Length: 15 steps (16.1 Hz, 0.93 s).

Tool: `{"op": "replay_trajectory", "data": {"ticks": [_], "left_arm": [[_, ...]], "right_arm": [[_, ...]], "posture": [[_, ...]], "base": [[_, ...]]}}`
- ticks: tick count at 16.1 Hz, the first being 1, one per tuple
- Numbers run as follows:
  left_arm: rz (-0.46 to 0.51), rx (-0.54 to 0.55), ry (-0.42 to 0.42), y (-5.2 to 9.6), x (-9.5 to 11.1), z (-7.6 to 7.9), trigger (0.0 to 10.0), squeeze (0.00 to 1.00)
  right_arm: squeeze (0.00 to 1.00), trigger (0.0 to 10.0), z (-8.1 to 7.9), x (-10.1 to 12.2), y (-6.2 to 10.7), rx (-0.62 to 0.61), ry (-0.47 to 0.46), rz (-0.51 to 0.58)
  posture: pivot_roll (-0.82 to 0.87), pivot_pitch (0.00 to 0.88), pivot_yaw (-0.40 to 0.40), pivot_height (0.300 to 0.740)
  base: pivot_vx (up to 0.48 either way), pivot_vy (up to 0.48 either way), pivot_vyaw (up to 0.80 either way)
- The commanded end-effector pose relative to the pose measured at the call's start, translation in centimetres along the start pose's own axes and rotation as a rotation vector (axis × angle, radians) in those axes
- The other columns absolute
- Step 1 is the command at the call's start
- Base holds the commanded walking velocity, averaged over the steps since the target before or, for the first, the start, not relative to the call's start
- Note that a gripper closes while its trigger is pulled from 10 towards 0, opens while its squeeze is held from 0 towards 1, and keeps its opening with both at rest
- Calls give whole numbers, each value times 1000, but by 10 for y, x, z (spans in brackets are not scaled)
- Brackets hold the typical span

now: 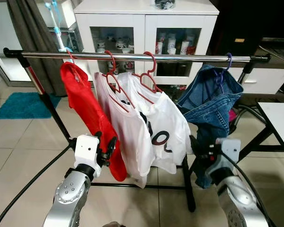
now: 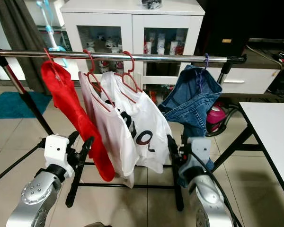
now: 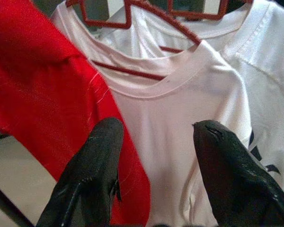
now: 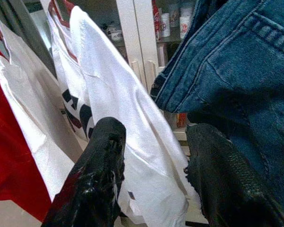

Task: Hang hanger

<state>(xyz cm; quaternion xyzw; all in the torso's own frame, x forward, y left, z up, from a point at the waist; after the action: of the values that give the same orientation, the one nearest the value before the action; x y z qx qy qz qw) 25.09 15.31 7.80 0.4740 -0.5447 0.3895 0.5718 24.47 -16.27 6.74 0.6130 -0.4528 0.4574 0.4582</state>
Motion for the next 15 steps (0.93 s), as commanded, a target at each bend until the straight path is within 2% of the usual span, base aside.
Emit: {"op": "replay_trajectory", "data": {"ticks": [1,15], "left_arm": [[8,-7,-10,-1,1,0,10000,0],[16,-14,-18,-1,2,1,10000,0]], "right_arm": [[0,10000,-2,3,-1,12,-4,18],[0,10000,-3,3,-2,12,-7,20]], "posture": [[-58,0,31,740],[-57,0,32,740]], "base": [[0,0,0],[0,0,0]]}}
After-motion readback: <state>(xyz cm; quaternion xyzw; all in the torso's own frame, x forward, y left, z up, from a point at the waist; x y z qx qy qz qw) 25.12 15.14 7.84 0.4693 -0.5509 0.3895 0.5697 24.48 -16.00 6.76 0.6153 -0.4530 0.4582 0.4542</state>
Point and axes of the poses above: a point about 5 cm out from each wrist's last joint towards the gripper, its own y axis pointing back from the gripper into the wrist, its own x axis along the axis of the wrist's last joint, z = x × y, the point moved 2 cm from there along -y, pointing out of the wrist towards the gripper
